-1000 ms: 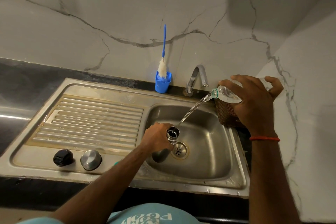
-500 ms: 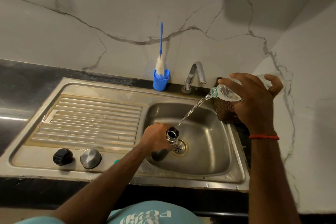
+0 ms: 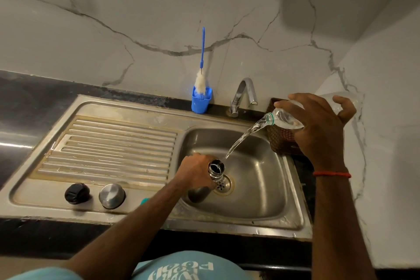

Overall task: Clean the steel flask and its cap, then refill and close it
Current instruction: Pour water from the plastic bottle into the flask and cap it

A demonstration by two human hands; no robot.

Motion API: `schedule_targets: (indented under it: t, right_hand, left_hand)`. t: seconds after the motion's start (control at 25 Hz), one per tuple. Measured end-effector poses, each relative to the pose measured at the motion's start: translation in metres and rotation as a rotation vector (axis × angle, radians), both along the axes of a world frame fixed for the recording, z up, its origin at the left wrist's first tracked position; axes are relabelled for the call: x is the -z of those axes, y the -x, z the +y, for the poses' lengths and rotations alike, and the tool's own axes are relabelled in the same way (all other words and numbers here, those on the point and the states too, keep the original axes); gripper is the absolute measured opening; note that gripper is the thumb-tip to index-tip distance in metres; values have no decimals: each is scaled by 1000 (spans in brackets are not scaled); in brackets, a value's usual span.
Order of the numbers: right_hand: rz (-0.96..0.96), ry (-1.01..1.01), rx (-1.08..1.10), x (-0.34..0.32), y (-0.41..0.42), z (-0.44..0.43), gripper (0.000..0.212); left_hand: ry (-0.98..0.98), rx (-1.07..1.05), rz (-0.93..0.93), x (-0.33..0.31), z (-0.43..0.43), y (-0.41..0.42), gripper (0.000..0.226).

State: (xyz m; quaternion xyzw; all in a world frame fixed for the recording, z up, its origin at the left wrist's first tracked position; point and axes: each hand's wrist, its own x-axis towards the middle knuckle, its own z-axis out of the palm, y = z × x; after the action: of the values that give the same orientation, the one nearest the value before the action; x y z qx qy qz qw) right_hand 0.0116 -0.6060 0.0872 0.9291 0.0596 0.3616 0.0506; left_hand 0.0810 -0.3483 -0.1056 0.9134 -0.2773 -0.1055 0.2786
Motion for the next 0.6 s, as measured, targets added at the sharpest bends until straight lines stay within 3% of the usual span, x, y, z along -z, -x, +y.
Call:
schedule_targets:
  t: [0.6]
  right_hand:
    - [-32,3,-4,-5,3,5,41]
  left_hand:
    - [-18,37,-27,-1,5,3,60]
